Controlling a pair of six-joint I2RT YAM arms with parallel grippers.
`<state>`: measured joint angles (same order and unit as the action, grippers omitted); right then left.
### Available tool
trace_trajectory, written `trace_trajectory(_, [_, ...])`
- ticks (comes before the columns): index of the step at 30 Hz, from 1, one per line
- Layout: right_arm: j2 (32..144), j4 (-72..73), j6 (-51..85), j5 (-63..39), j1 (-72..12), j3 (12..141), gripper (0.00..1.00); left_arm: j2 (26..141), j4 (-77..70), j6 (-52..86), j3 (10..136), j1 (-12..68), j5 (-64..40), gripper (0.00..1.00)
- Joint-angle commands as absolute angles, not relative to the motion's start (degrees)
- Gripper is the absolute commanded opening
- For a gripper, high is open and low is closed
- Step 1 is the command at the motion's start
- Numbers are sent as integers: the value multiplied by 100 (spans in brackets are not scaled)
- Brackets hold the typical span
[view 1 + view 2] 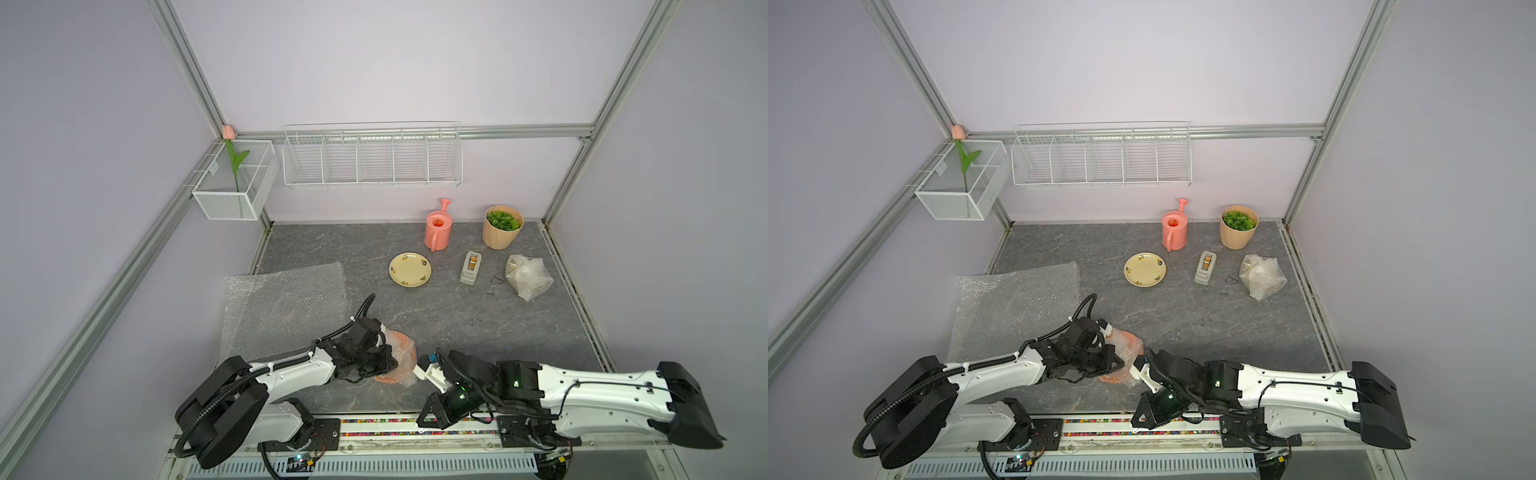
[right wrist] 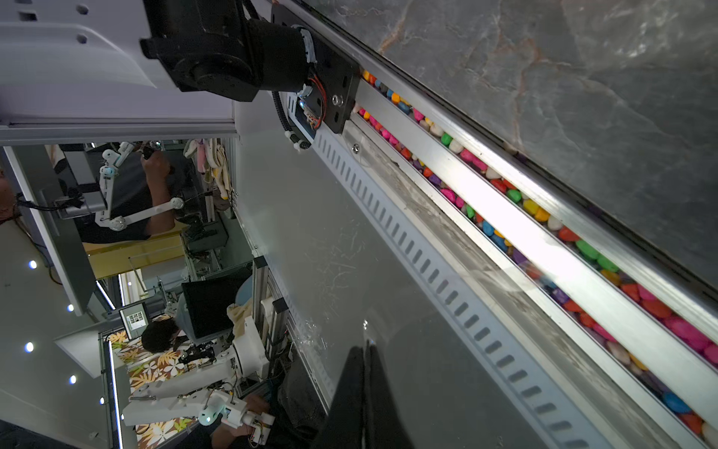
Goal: Wrap dinner plates in bubble wrap
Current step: Stick the tape on the bubble wrap.
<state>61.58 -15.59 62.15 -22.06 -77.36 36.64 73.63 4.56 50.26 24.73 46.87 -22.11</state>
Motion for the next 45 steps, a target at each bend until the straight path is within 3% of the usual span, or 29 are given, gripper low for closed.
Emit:
trace_trajectory(1, [6520,-1506,6164,-2232,-7499,3794,7,7447,507,4963,2638,4667,-2196,0])
trace_trajectory(12, [7896,-722,5515,-2769,-5879,4428,7,7474,314,5082,2541,4667,-2341,0])
trace_trajectory(24, [9550,-267,5046,-3306,-4905,5259,7,7499,159,5206,2366,4685,-2443,0])
trace_trajectory(45, [11447,18,4620,-3728,-4439,6806,7,7296,288,5257,2074,4685,-2550,0])
